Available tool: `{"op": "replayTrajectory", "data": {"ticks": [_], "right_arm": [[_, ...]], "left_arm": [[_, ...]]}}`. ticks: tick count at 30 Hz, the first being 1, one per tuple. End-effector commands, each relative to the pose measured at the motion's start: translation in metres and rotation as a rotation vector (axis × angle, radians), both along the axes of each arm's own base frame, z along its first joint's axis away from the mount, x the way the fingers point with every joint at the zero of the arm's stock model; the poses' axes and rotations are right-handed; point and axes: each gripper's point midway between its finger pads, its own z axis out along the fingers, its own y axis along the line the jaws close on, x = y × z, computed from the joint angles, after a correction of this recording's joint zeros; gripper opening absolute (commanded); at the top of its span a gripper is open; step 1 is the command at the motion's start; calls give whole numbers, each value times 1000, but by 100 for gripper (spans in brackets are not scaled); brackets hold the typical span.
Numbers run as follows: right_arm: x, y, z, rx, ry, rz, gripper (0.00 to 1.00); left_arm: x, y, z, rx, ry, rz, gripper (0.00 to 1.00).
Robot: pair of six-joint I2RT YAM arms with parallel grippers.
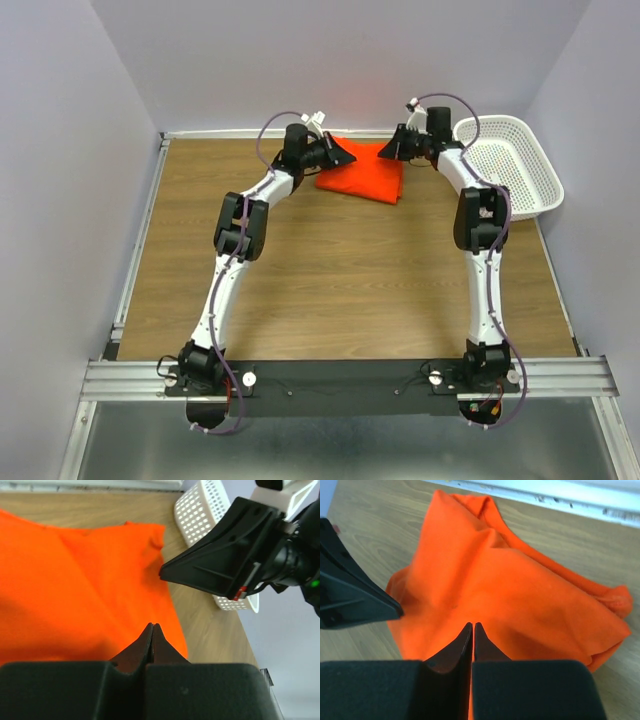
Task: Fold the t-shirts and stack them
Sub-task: Fold the tshirt
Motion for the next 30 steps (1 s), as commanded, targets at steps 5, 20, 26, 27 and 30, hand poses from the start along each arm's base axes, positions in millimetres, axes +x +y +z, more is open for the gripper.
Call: {"op": "replayTrajectory", "data": {"ticks": [5, 20, 26, 27, 30], "right_arm": [[21, -29, -51, -34, 189, -329, 12], [27, -59, -63, -161, 191, -461, 13], [12, -34, -6, -150, 40, -207, 24], [3, -29, 14, -155, -8, -147, 25], [-12, -24, 59, -167, -118, -54, 28]], "left_arm": [[18, 11, -40, 3, 170, 120, 0], [15, 67, -67, 145, 293, 273, 0], [20, 57, 15, 108, 29, 180, 13], [18, 60, 37, 114, -18, 189, 15], [16, 75, 68, 175, -114, 256, 23]]}}
